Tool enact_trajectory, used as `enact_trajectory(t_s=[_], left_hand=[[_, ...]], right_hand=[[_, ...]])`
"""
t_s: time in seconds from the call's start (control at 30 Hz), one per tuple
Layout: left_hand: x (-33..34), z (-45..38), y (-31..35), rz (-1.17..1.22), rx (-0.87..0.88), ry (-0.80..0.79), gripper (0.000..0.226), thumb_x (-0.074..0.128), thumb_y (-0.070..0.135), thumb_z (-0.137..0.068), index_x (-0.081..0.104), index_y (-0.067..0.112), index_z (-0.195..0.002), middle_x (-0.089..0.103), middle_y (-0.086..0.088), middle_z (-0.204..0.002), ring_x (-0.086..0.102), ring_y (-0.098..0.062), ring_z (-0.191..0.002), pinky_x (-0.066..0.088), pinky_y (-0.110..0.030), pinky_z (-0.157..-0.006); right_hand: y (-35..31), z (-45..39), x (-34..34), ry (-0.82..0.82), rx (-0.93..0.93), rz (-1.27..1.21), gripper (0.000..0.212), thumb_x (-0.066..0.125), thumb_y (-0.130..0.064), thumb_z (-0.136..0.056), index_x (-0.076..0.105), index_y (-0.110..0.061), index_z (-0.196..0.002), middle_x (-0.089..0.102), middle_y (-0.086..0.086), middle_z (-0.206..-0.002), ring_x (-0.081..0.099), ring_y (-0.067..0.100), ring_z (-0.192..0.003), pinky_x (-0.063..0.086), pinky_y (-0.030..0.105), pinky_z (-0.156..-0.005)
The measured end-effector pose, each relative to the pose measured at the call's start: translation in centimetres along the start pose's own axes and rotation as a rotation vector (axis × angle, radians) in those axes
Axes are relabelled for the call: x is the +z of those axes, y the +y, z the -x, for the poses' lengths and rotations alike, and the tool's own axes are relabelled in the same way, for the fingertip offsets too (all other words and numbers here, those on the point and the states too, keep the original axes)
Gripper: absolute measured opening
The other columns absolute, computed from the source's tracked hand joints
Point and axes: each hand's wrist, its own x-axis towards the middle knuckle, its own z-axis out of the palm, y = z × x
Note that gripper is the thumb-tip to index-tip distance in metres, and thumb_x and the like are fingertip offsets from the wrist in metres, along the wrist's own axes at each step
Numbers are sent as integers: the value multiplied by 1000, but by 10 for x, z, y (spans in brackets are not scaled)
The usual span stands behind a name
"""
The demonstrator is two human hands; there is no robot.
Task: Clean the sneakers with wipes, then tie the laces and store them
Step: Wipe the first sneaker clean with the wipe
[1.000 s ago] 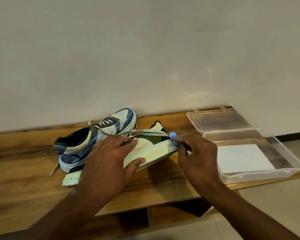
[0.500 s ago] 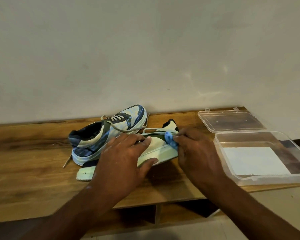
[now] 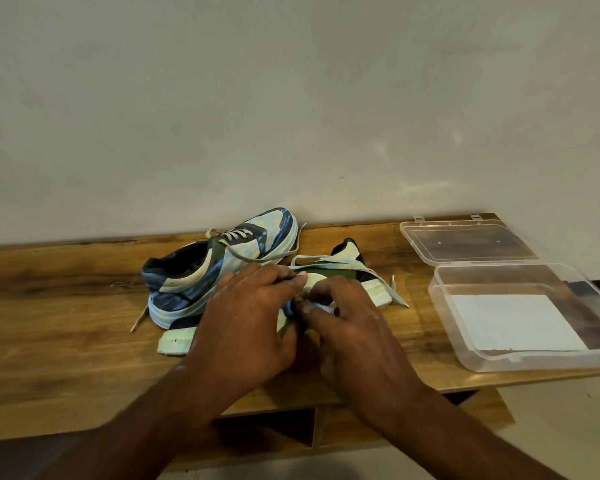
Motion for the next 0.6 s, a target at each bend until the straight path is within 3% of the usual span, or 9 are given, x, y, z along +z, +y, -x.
enact_trajectory(t_s=[0.17, 0.27, 0.47, 0.6], left_hand=[[-3, 1, -1, 103, -18, 6, 64, 70, 38, -70, 69, 31, -134, 65, 18, -128, 53, -4, -123, 44, -32, -104], [-2, 2, -1, 93, -32, -1, 65, 73, 41, -73, 67, 31, -137, 64, 16, -132, 50, -2, -126, 35, -24, -106], [-3, 3, -2, 91, -66, -2, 63, 75, 48, -74, 68, 28, -133, 65, 14, -130, 53, -5, -124, 34, -23, -106], [-2, 5, 3, 71, -63, 0, 61, 76, 47, -74, 68, 26, -131, 67, 10, -126, 55, -9, -122, 34, -25, -105]], right_hand=[[4, -2, -5, 3, -16, -49, 43, 80, 1, -80, 75, -12, -120, 63, 6, -111, 60, 22, -102, 58, 31, -76], [22, -12, -14, 84, 74, -66, 31, 77, -1, -84, 79, -14, -112, 66, 1, -103, 61, 16, -95, 58, 31, -76], [55, -21, -32, 308, 376, -184, 26, 76, -2, -87, 81, -18, -107, 77, -4, -101, 69, 6, -87, 62, 35, -81], [39, -25, -27, 313, 335, -188, 27, 80, -2, -84, 78, -18, -106, 76, -4, -101, 68, 6, -87, 63, 34, -78]])
